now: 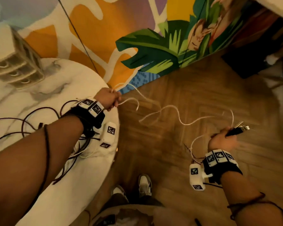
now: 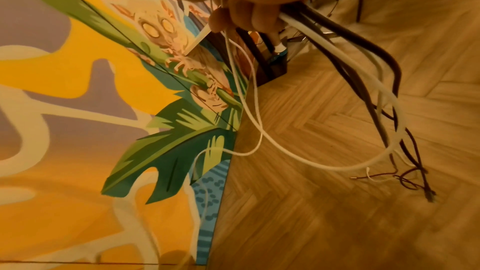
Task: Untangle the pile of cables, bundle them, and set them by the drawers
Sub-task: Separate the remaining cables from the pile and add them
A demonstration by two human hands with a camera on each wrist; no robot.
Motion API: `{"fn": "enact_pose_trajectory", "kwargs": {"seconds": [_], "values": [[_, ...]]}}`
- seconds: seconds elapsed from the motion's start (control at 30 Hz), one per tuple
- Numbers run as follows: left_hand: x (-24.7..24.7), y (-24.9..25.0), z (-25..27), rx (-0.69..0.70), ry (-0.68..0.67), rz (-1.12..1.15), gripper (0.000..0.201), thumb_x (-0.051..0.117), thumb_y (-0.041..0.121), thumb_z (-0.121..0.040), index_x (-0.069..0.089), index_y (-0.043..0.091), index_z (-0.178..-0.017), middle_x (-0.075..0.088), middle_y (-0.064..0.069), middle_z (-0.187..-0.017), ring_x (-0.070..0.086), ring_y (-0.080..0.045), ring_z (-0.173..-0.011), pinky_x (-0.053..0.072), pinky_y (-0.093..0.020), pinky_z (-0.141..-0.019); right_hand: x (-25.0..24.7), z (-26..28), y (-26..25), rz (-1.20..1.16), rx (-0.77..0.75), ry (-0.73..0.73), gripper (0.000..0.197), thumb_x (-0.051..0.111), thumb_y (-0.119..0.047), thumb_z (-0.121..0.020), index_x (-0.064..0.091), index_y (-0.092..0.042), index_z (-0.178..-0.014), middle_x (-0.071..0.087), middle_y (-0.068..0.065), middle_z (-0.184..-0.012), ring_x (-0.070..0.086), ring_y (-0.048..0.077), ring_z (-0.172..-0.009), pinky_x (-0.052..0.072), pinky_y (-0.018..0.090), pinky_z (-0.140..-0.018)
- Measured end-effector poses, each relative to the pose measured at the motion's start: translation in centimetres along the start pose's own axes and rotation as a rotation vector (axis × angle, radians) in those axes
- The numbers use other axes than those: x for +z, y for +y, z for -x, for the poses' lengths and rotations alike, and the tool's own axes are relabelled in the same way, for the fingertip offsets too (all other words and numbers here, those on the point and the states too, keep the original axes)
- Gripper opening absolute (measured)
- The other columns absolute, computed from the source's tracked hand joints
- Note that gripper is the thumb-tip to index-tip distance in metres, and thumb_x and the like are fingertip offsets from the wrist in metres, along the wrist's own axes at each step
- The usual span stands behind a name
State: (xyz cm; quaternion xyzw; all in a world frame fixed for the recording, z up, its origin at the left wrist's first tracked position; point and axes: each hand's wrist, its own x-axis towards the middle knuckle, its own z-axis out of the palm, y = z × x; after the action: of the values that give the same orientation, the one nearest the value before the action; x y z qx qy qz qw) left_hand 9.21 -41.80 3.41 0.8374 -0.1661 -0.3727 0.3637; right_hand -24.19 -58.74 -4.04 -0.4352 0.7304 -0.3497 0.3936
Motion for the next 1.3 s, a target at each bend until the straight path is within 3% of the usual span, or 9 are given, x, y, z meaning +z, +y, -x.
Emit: {"fn": "enact_pose_trajectory", "kwargs": {"seconds": [0.2, 0.3, 0.47, 0.63, 0.8, 0.93, 1.03, 1.17, 1.3], "values": [[3.5, -0.7, -2.3, 0.077, 0.003, 0.151, 0.021, 0.043, 0.016, -0.098, 0.053, 0.010, -0.081, 0.058, -0.010, -0.071, 0.053, -0.018, -0.051, 0.043, -0.023, -0.044, -2.7, -0.9, 0.8, 0.112, 0.029, -0.003, 0.034, 0.039, -0.040, -0.098, 0.055, -0.012, -0.088, 0.063, 0.011, -0.072, 0.059, 0.024, -0.059, 0.047, 0.034, -0.059], [5.1, -3.8, -4.1, -0.057, 0.048, -0.216, 0.024, 0.051, 0.021, -0.090, 0.053, 0.010, -0.110, 0.061, -0.019, -0.103, 0.063, -0.035, -0.083, 0.055, -0.042, -0.072, -4.3, -1.1, 0.8, 0.168, -0.011, -0.086, 0.032, 0.040, -0.034, -0.099, 0.047, -0.021, -0.071, 0.054, 0.002, -0.063, 0.058, 0.031, -0.065, 0.051, 0.048, -0.072], [10.0, -4.2, -1.7, -0.037, -0.029, -0.474, 0.056, 0.053, 0.023, -0.091, 0.032, 0.015, -0.142, 0.037, -0.017, -0.140, 0.046, -0.036, -0.122, 0.039, -0.042, -0.104, -6.2, -0.7, 0.2, 0.260, -0.068, -0.351, 0.027, 0.039, -0.025, -0.101, 0.054, -0.005, -0.091, 0.053, 0.010, -0.070, 0.048, 0.018, -0.053, 0.041, 0.024, -0.050], [14.7, -1.7, 2.4, 0.273, -0.266, -0.488, 0.058, 0.058, 0.017, -0.090, 0.033, 0.024, -0.142, 0.035, -0.006, -0.144, 0.049, -0.024, -0.122, 0.042, -0.035, -0.100, -6.3, 1.2, -0.8, 0.421, -0.156, -0.599, 0.027, 0.040, -0.028, -0.100, 0.051, -0.009, -0.084, 0.052, 0.009, -0.062, 0.048, 0.018, -0.050, 0.037, 0.028, -0.048], [20.1, 0.7, 7.3, 0.532, -0.571, -0.481, 0.078, 0.060, 0.008, -0.086, 0.018, 0.031, -0.148, 0.022, -0.001, -0.152, 0.059, -0.018, -0.101, 0.054, -0.030, -0.082, -5.4, 3.6, -1.7, 0.480, -0.238, -0.777, 0.032, 0.041, -0.032, -0.100, 0.050, -0.009, -0.080, 0.051, 0.004, -0.056, 0.043, 0.002, -0.036, 0.032, 0.011, -0.037], [22.6, -1.1, 8.7, 0.405, -0.687, -0.355, 0.023, 0.055, 0.012, -0.091, 0.062, 0.008, -0.112, 0.063, -0.012, -0.113, 0.059, -0.025, -0.103, 0.041, -0.024, -0.083, -5.2, 4.5, -2.6, 0.424, -0.302, -0.769, 0.031, 0.044, -0.030, -0.099, 0.052, -0.007, -0.080, 0.050, 0.004, -0.053, 0.042, 0.002, -0.036, 0.033, 0.013, -0.038], [22.4, -2.9, 9.1, 0.448, -0.535, -0.273, 0.013, 0.057, 0.010, -0.089, 0.061, 0.005, -0.101, 0.061, -0.013, -0.097, 0.057, -0.023, -0.078, 0.040, -0.027, -0.070, -5.2, 4.3, -3.6, 0.349, -0.288, -0.753, 0.030, 0.045, -0.027, -0.099, 0.051, -0.008, -0.076, 0.046, 0.005, -0.052, 0.041, 0.010, -0.040, 0.034, 0.017, -0.039], [21.2, -0.1, 8.5, 0.497, -0.315, -0.135, 0.063, 0.063, 0.010, -0.085, 0.036, 0.026, -0.139, 0.033, -0.001, -0.140, 0.060, -0.020, -0.081, 0.053, -0.032, -0.068, -4.8, 5.2, -4.2, 0.311, -0.250, -0.891, 0.029, 0.046, -0.026, -0.098, 0.049, -0.011, -0.074, 0.042, 0.000, -0.050, 0.037, 0.014, -0.042, 0.031, 0.025, -0.042], [18.5, 2.9, 5.5, 0.701, -0.337, -0.190, 0.056, 0.063, 0.021, -0.087, 0.037, 0.019, -0.138, 0.044, -0.005, -0.131, 0.054, -0.011, -0.089, 0.045, -0.018, -0.064, -4.5, 5.9, -5.5, 0.276, -0.290, -0.918, 0.031, 0.046, -0.028, -0.098, 0.049, -0.014, -0.071, 0.042, -0.006, -0.046, 0.037, 0.010, -0.039, 0.031, 0.021, -0.041]]}}
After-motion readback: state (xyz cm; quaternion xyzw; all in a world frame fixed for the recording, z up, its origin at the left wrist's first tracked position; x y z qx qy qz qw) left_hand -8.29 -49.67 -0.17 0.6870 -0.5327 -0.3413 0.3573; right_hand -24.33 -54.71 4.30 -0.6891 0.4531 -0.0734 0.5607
